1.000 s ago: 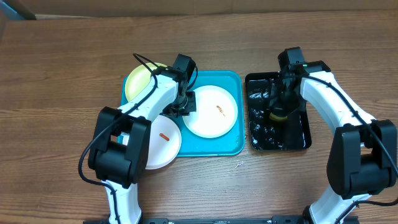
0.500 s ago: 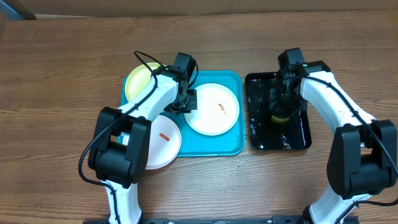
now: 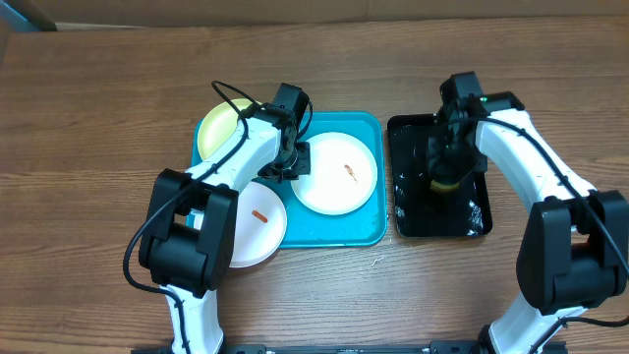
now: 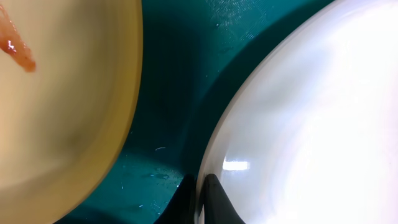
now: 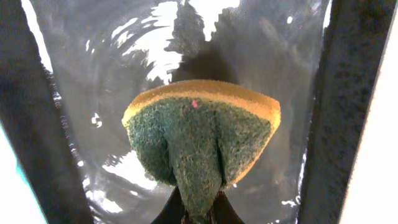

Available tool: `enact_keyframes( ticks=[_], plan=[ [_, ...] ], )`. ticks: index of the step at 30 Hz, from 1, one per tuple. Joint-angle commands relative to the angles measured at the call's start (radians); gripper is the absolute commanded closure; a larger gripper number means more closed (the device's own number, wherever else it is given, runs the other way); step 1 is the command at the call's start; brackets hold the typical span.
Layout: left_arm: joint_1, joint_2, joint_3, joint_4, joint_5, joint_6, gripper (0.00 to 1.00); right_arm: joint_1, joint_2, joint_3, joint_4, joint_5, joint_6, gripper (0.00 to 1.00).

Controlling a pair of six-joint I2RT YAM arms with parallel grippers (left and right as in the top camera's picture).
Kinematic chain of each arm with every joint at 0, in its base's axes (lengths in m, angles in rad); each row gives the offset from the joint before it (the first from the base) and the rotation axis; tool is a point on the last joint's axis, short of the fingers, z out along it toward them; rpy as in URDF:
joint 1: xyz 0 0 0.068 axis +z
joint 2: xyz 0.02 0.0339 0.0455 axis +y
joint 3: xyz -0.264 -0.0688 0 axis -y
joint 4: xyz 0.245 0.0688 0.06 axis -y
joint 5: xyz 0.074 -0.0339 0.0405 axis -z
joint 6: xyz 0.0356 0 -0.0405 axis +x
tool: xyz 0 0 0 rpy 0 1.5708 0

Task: Clean dirty plates on tray and stack at the side
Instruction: 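Dip the sponge in the black tray water with the right gripper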

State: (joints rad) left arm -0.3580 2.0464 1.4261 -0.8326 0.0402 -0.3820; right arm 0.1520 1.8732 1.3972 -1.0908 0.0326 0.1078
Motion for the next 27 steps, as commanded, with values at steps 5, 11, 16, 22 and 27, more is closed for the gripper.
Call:
enact_keyframes(
  ticks=[5,11,16,22,27],
  plan=[
    [0.004,0.013,-0.004,-0.001,-0.018,0.012,0.96,0.005,-0.016,0.095,-0.048,-0.011,-0.003,0.96],
    [0.004,0.013,-0.004,-0.003,-0.018,0.012,0.96,0.01,-0.018,0.102,-0.112,-0.011,0.016,0.96],
    [0.004,0.013,-0.004,-0.001,-0.018,0.012,0.96,0.011,-0.016,0.102,-0.108,-0.008,0.016,0.96],
    [0.004,0.013,-0.004,-0.002,-0.014,0.012,0.96,0.013,-0.016,0.103,-0.094,-0.038,0.016,0.96],
    [0.004,0.013,-0.004,0.003,-0.014,0.012,0.96,0.014,-0.016,0.102,-0.067,-0.039,0.016,0.96]
  ],
)
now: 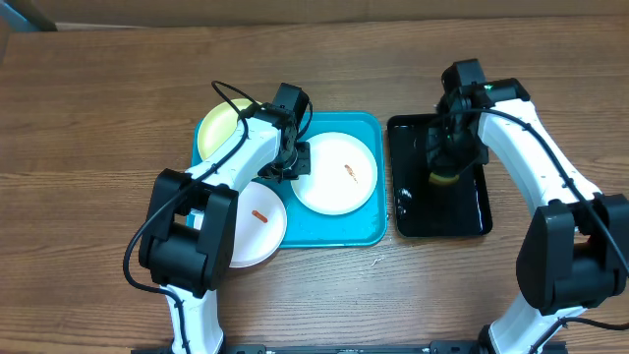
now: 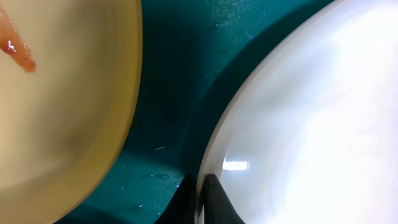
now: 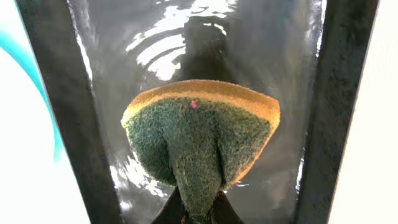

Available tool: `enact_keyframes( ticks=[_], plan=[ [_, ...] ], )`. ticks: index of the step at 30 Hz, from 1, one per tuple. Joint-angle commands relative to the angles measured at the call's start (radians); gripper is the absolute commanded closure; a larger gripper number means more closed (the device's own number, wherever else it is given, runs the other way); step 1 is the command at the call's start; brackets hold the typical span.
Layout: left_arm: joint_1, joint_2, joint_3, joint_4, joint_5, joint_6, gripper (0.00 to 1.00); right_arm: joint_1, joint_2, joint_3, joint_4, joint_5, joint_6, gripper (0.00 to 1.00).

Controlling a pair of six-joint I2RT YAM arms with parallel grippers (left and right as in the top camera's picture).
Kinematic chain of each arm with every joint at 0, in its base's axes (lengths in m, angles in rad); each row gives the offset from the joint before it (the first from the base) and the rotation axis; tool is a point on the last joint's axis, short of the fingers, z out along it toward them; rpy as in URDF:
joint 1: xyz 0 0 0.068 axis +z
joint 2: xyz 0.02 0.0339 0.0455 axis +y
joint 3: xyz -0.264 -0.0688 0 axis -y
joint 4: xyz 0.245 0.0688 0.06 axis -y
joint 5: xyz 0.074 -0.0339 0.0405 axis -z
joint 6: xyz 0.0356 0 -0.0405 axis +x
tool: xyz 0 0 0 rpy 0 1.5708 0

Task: Clean dirty plates on tray and stack at the side
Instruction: 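Dip the sponge in the black tray water with the right gripper, then wipe the white plate with the sponge using the right gripper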

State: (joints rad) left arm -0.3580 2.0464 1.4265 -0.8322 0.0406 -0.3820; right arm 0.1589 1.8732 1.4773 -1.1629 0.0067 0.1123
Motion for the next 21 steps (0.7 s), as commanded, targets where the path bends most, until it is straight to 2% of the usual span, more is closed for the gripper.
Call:
enact_keyframes(
  ticks=[1,7,11,14,21],
  plan=[
    [0.004,0.013,-0.004,0.003,-0.014,0.012,0.96,0.01,-0.016,0.022,0.005,-0.024,0.011,0.96],
    [0.004,0.013,-0.004,0.003,-0.015,0.012,0.96,0.066,-0.016,0.023,0.109,-0.175,0.01,0.96],
    [0.004,0.013,-0.004,0.006,-0.014,0.011,0.96,0.157,-0.016,0.023,0.182,-0.17,0.01,0.96],
    [0.004,0.013,-0.004,0.006,-0.014,0.011,0.96,0.241,-0.016,0.021,0.238,-0.094,0.01,0.96],
    [0.004,0.013,-0.004,0.003,0.005,0.011,0.96,0.395,-0.011,0.002,0.313,0.216,0.011,0.96]
  ],
)
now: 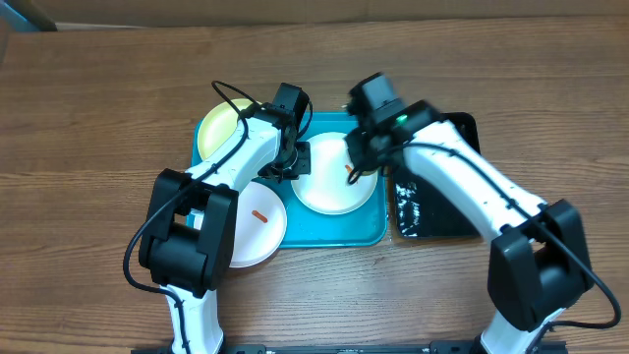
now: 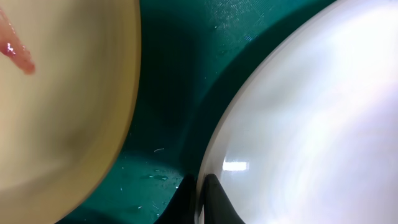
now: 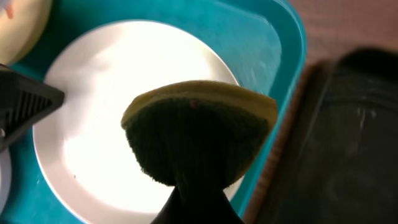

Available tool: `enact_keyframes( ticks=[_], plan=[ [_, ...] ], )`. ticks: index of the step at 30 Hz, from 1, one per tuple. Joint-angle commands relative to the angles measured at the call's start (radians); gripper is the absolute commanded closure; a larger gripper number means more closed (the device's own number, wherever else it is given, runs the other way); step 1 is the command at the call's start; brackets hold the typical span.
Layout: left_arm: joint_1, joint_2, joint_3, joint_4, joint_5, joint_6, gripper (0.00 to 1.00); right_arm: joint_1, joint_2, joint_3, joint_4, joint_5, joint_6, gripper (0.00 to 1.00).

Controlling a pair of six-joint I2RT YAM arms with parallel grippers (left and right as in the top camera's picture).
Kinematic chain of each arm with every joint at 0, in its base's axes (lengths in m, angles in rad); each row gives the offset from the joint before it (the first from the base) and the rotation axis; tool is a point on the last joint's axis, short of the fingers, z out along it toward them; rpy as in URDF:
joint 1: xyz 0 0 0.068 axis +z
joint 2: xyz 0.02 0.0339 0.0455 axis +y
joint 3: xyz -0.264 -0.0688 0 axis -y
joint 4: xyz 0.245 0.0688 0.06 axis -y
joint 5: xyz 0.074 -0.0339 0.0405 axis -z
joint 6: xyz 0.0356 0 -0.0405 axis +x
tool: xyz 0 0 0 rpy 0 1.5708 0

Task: Clean dirty plates on tray and stack at the side
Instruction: 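Wipe the white plate with the sponge using the right gripper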

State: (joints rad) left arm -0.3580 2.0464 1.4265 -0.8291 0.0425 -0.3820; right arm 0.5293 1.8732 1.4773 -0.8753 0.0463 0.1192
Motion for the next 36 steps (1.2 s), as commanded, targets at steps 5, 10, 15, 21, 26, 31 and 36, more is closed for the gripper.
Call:
enact_keyframes(
  ticks=[5,10,15,21,26,31,36],
  plan=[
    [0.004,0.013,-0.004,0.002,0.003,0.008,0.96,0.039,-0.01,-0.048,0.098,0.214,0.011,0.96],
    [0.004,0.013,-0.004,0.003,0.003,0.008,0.96,0.039,-0.01,-0.135,0.198,0.185,0.007,0.96],
    [0.004,0.013,-0.004,0.002,0.003,0.008,0.96,0.039,-0.009,-0.21,0.301,0.185,0.007,0.96],
    [0.004,0.013,-0.004,-0.001,0.003,0.008,0.96,0.038,-0.008,-0.3,0.436,0.185,0.008,0.96],
    [0.004,0.013,-0.004,-0.004,0.003,0.008,0.96,0.038,-0.008,-0.373,0.552,0.185,0.007,0.96],
    [0.004,0.013,-0.004,-0.005,0.003,0.008,0.96,0.038,-0.005,-0.407,0.578,0.185,0.007,0.96],
    [0.004,0.013,-0.004,-0.005,0.003,0.008,0.96,0.038,0.026,-0.411,0.576,0.179,0.007,0.96]
  ],
)
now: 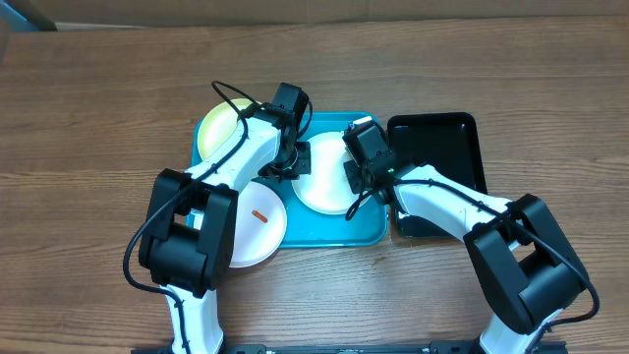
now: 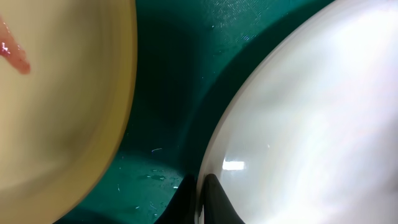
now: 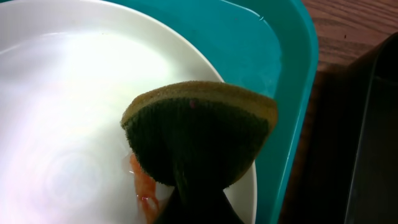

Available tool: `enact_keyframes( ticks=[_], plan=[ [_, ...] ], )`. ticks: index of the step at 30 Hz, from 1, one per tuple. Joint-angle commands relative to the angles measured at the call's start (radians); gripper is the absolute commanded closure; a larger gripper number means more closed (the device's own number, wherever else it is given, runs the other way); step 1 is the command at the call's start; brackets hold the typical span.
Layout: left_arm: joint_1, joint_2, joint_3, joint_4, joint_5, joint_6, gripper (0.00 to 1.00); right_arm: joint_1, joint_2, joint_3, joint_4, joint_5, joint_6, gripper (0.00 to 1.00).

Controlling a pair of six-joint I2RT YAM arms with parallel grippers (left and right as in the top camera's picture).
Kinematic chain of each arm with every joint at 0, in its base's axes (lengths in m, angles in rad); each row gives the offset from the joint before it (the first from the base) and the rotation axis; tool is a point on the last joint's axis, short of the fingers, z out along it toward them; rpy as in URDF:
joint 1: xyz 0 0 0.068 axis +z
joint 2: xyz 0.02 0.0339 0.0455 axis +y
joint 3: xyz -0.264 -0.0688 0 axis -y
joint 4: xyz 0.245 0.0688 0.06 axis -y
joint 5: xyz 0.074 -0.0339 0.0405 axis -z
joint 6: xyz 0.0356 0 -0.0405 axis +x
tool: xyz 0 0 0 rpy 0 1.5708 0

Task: Clean dirty plates on tray and stack at the side
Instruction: 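Wipe the white plate with the sponge using the right gripper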

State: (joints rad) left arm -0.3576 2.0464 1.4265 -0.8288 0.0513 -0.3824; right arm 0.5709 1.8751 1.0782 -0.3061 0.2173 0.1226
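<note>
A white plate [image 1: 329,187] lies in the teal tray [image 1: 369,231]. My left gripper [image 2: 200,199] is shut on that plate's left rim [image 2: 214,143]. My right gripper [image 1: 356,177] is shut on a green and yellow sponge [image 3: 199,134], which sits low over the plate's right part, beside a red smear [image 3: 142,183]. A yellowish plate [image 1: 221,128] with a red smear [image 2: 13,57] lies at the tray's back left. Another white plate [image 1: 257,226] with a red streak overlaps the tray's front left edge.
A black water tray [image 1: 442,147] stands right of the teal tray, partly covered by my right arm. Brown wooden table [image 1: 88,118] lies all around. The left arm's cable loops over the yellowish plate.
My right gripper with the sponge has come down from above the white plate's middle to just over its right part by the red smear. The left gripper has kept hold of the rim.
The right gripper held the sponge in the black water tray, first low in the water, then slightly higher. Later it was over the white plate in the teal tray, and now it is down at the plate. The left gripper stayed pinched on the plate's rim throughout.
</note>
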Motion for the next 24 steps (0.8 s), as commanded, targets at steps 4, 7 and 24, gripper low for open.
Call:
enact_keyframes(
  ticks=[4,7,24],
  plan=[
    [0.004,0.013,-0.004,-0.005,-0.006,0.009,0.96,-0.004,0.077,-0.012,0.022,-0.053,0.004,0.96],
    [0.004,0.013,-0.004,-0.008,-0.006,0.009,0.96,-0.003,0.108,-0.012,0.026,-0.121,0.004,0.96],
    [0.004,0.013,-0.004,-0.01,-0.006,0.009,0.96,-0.008,0.115,-0.011,-0.021,-0.269,0.0,0.96]
  ],
)
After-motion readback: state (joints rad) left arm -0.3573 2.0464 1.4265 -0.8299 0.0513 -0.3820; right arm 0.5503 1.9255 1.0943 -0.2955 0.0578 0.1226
